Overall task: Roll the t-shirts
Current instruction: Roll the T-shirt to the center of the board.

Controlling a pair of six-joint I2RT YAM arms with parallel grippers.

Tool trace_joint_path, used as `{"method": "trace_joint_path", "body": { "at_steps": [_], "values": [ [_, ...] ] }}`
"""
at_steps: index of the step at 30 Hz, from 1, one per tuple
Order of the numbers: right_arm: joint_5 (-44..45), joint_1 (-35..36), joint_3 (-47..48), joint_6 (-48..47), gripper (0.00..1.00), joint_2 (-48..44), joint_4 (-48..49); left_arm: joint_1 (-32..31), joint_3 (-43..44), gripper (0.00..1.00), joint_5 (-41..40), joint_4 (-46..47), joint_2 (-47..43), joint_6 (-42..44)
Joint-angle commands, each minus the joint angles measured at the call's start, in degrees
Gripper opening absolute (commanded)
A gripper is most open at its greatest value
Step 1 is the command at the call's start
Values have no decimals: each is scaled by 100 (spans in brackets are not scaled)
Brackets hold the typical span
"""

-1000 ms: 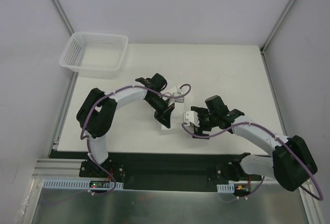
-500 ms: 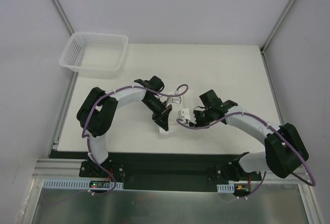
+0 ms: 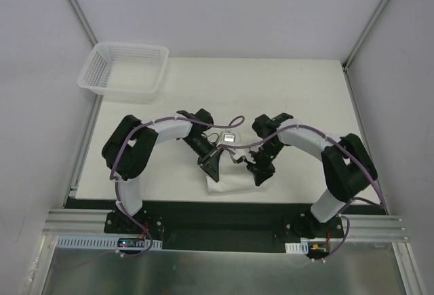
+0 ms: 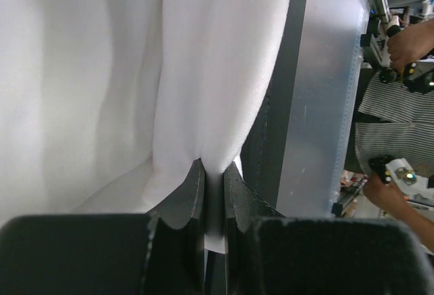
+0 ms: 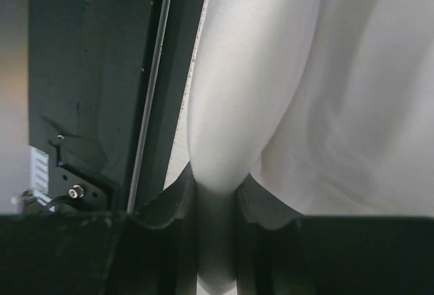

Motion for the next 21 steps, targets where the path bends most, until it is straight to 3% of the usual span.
{"method": "trace_joint_path", "body": {
  "at_steps": [1, 8, 14, 21],
  "values": [
    [-52, -235, 484, -407, 8, 846, -1641, 167, 79, 0, -243, -798, 464, 217],
    [35, -560, 1423, -662, 7, 2138, -2309, 386, 378, 0, -384, -877, 982, 138],
    [37, -631, 2162, -566, 7, 3290, -3030, 772, 598, 13, -550, -869, 1097, -99],
    [-35, -710, 3165, 206, 6, 4266, -3567, 1493, 625, 21, -1543, -1114, 27, -231]
  ]
}}
